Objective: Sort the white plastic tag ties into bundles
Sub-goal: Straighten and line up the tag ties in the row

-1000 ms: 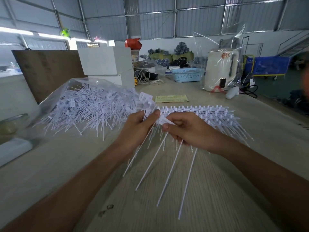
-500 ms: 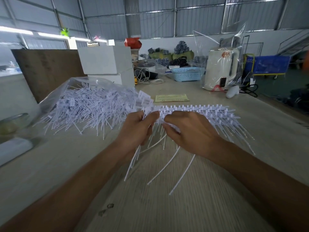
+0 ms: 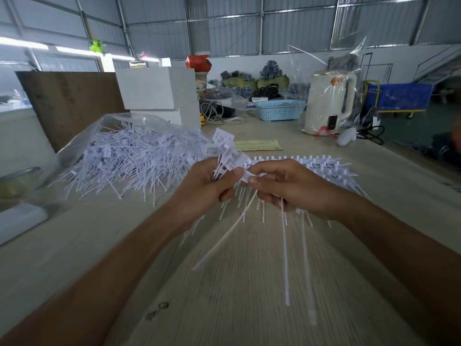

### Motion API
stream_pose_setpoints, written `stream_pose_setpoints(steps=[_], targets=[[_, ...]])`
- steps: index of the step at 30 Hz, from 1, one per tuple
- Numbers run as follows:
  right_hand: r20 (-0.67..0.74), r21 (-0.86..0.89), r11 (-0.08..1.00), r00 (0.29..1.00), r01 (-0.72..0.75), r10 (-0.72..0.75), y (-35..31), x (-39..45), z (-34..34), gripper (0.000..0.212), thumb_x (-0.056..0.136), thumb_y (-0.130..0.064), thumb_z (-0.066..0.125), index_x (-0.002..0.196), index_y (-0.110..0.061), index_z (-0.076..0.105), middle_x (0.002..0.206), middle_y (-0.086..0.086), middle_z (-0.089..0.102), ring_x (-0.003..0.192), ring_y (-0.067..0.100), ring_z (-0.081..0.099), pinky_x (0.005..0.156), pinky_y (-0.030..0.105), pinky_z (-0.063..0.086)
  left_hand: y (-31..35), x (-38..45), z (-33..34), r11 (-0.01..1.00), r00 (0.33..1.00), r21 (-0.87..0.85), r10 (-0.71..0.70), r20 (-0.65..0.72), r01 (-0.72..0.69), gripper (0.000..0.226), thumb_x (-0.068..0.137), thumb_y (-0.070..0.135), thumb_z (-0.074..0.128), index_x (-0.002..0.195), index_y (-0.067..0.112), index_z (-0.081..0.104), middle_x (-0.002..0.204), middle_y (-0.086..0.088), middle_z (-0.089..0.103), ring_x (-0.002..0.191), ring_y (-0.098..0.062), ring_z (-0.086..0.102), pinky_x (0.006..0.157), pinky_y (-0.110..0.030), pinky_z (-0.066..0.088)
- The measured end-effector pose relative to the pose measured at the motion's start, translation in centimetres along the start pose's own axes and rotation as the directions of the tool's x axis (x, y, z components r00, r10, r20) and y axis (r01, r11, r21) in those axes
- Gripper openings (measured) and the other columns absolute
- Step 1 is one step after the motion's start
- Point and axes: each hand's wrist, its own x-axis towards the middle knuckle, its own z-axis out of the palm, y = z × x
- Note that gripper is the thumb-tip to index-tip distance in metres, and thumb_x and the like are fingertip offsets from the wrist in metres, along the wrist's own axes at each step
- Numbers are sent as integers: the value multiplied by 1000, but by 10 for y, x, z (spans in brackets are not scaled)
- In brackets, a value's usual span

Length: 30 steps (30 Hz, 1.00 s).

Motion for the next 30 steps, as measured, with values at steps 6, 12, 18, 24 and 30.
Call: stream_pose_setpoints(steps=[6, 12, 18, 24, 30], targets=[[75, 15, 1000, 997, -3, 2, 3, -3, -2, 29, 90, -41, 61, 106, -19, 73, 61, 2, 53, 51, 14, 46, 48, 25, 34, -4, 0, -2, 999, 999, 48, -11, 33, 9, 35, 96, 21, 65, 67, 39, 70, 52, 17, 54, 45, 5, 45, 45, -6, 35], [66, -16, 1000, 998, -14, 15, 10, -2, 1, 17, 99, -29, 59, 106, -21, 73, 62, 2, 55, 52, 16, 47, 45, 24, 36, -13, 3, -5, 978, 999, 207, 38, -16, -34, 25, 95, 24, 67, 71, 16, 66, 53, 12, 49, 50, -1, 43, 53, -19, 34], [9, 98, 993, 998, -69, 69, 28, 0, 28, 27, 101, -27, 57, 81, -40, 70, 60, -1, 53, 49, 14, 43, 43, 22, 33, -19, 5, -10, 763, 997, 645, 79, -26, -44, 35, 94, 39, 64, 63, 30, 50, 57, 9, 54, 57, 0, 54, 51, -15, 31], [-75, 184, 981, 994, -68, 83, 39, 1, 33, 16, 98, -30, 63, 87, -30, 75, 59, -1, 52, 47, 10, 43, 39, 18, 30, -21, 7, -6, 769, 998, 640, 36, -52, 6, 35, 93, 38, 65, 63, 30, 49, 55, 18, 56, 56, 4, 54, 49, -16, 29], [-85, 214, 976, 995, -40, 59, 41, 1, 34, 16, 98, -26, 62, 94, -27, 77, 56, -1, 50, 44, 9, 38, 39, 17, 28, -28, 10, -6, 840, 997, 543, 28, -70, 14, 47, 93, 30, 69, 53, 26, 45, 47, 10, 42, 46, -3, 42, 52, -27, 30]])
